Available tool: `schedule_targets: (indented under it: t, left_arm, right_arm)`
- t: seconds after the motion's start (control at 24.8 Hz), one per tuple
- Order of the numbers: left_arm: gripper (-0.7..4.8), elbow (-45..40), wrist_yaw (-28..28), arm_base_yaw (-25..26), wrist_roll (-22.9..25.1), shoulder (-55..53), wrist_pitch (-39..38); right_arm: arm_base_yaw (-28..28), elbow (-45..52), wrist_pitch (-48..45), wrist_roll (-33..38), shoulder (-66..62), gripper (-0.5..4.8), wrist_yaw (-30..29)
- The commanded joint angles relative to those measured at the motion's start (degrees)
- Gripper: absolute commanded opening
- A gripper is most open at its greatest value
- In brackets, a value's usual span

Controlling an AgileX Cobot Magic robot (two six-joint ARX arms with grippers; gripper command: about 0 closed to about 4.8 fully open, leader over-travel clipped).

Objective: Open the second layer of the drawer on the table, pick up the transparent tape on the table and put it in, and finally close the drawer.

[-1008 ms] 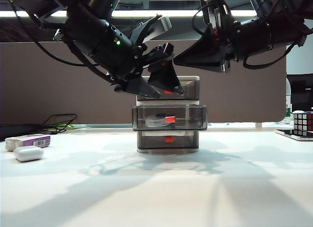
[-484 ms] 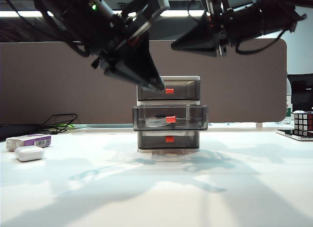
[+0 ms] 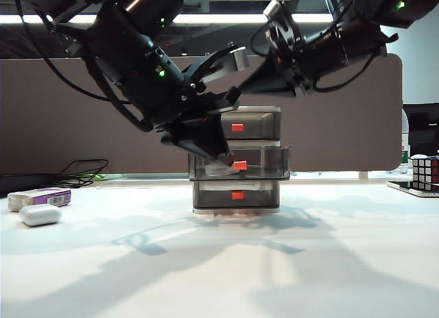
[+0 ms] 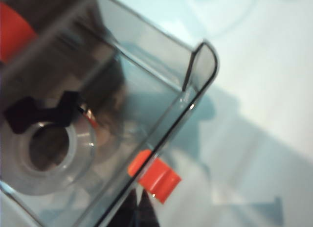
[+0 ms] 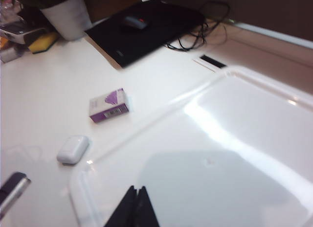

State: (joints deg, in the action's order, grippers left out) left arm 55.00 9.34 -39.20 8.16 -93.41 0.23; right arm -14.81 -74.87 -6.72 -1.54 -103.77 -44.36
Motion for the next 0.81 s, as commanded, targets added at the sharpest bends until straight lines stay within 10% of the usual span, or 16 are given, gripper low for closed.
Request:
schedule_targets:
  t: [0.04,0.81]
  left_arm:
    - [-0.06,0.2,-2.9,0.2,0.2,0.0,4.9]
    - [-0.06,0.2,-13.2,0.1,0.2,-6.0,16.8]
  right_arm:
    - [0.0,-0.3,1.0,-0.3,-0.7,-0.05,2.4]
    - [0.0,-0.3,6.6,-3.2,-1.7,-0.05,6.0]
